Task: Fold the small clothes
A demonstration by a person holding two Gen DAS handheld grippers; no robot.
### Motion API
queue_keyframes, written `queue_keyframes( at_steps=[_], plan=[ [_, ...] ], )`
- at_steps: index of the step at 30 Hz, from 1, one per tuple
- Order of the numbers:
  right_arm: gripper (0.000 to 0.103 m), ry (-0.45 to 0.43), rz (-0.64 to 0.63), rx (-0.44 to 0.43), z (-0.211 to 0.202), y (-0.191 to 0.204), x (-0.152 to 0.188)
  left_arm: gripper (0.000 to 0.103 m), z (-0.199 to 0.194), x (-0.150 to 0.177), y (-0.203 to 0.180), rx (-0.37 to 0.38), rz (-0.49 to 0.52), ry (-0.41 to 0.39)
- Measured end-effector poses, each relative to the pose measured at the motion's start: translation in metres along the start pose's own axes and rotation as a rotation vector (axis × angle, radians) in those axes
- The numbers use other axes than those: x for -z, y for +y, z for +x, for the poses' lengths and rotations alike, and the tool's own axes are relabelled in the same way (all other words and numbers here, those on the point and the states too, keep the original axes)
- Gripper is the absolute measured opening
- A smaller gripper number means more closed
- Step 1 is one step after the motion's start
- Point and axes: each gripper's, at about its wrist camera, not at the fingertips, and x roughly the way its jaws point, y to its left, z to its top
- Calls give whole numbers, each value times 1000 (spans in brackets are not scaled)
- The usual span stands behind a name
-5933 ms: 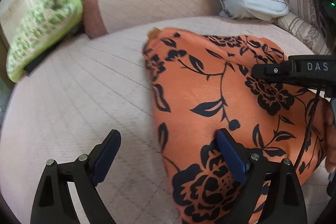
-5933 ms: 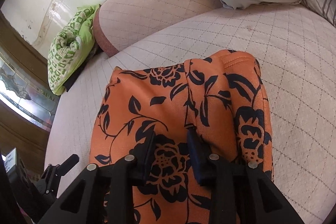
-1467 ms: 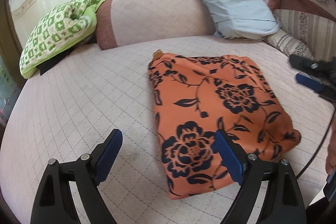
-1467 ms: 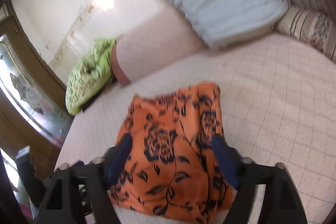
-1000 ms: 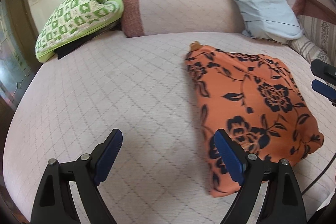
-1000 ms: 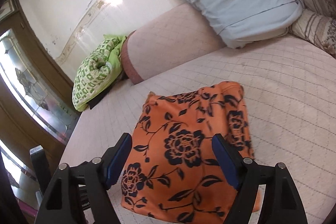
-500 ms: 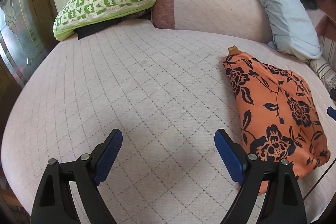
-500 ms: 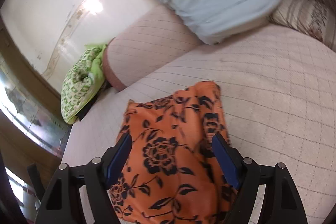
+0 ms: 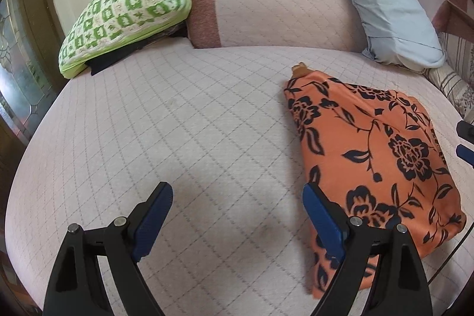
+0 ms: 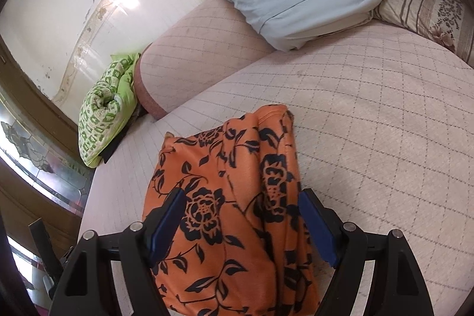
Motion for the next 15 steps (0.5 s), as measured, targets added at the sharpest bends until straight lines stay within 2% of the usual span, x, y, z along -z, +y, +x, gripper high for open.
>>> queue_keyframes(
  at_steps=[10,15],
  plan=[
    [81,18,-4,3,7,-11,-12,90,11,-10,-25,26,43,-7],
    [81,75,11,-38,21,-20,-14,90,18,-14,-36,77,84,-12]
  ],
)
